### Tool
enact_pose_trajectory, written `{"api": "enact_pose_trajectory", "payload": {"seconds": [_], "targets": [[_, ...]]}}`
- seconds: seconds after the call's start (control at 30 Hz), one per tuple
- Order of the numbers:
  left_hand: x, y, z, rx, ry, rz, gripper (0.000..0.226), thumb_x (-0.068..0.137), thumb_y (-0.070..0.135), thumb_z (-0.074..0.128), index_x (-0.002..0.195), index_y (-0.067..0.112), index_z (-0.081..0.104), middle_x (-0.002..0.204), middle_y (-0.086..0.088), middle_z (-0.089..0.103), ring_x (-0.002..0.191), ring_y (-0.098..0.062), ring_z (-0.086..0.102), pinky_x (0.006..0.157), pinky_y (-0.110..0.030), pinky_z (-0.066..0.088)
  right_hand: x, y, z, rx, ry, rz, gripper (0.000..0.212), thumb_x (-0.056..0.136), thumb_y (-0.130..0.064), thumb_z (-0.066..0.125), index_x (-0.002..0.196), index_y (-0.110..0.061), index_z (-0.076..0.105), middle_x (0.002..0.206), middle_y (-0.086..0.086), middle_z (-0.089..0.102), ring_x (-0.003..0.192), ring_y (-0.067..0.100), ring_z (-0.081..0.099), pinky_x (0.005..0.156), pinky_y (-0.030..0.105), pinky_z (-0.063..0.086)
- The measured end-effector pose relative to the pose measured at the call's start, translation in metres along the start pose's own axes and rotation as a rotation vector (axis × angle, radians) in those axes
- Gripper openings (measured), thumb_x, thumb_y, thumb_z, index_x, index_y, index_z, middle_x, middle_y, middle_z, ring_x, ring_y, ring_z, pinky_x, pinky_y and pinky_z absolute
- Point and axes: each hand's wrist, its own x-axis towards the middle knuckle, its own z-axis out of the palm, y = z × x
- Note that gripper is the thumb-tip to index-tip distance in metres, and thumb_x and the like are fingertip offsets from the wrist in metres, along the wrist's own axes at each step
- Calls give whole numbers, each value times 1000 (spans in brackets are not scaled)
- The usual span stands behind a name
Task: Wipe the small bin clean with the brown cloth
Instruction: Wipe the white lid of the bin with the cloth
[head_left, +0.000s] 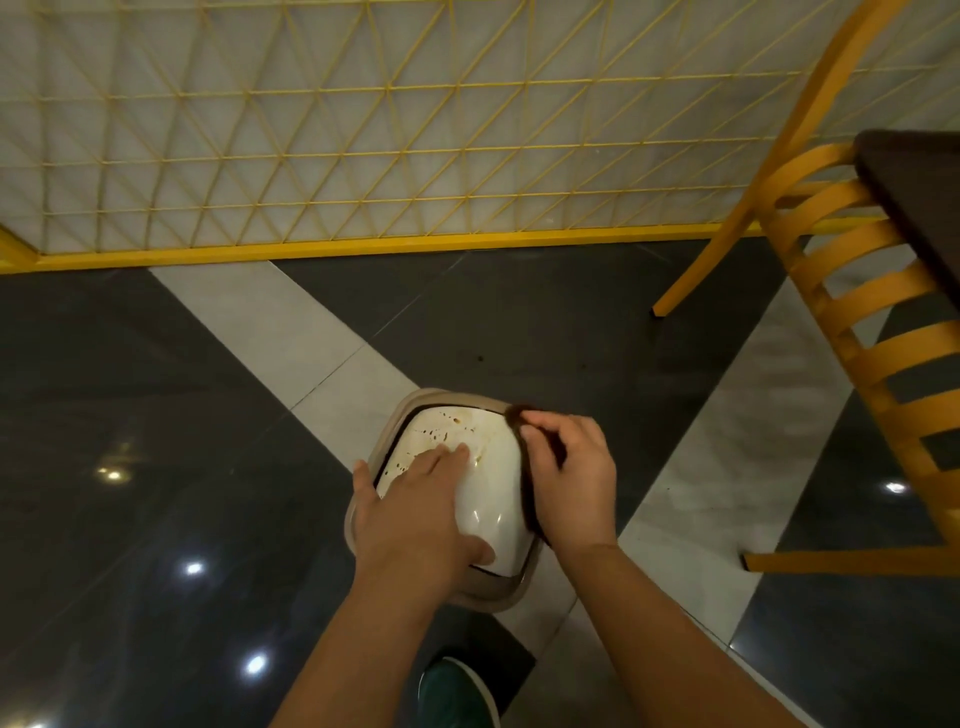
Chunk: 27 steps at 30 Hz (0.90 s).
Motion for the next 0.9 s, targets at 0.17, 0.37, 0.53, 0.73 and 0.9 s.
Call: {"api": "enact_pose_trajectory", "payload": {"seconds": [0.17,0.37,0.53,0.73,0.9], "targets": [[2,-1,0,-2,13,7,96,75,54,68,149,39,9,156,15,18,143,-12,23,114,-54,-15,-68,14,-2,28,-2,43,32,88,-20,61,93,-50,54,105,-25,53,101,-9,52,84,8,42],[1,-3,0,-13,20,19,94,76,55,65,150,40,9,157,15,16,143,-7,23,115,-54,-15,-58,6,4,-15,-50,-240,16,88,-29,57,101,-32,67,99,-22,54,95,-6,53,84,5,38],[0,0,-1,2,19,20,96,75,55,68,149,38,9,155,15,20,142,-11,25,115,-54,-15,-27,6,9,369,182,458,14,93,-27,57,95,-40,62,102,-18,60,96,1,57,90,29,50],[3,-1,0,12,25,19,96,74,54,70,148,38,12,154,14,23,142,-12,26,116,-51,-13,-113,8,36,397,316,512,25,91,-8,59,88,-33,60,96,-10,64,94,10,61,84,35,51],[5,-2,2,-7,34,18,97,74,54,68,149,39,9,155,14,21,142,-10,24,116,-51,-12,-83,1,24,187,212,98,26,88,-11,62,94,-36,60,97,-18,58,97,-2,55,82,11,44]]}}
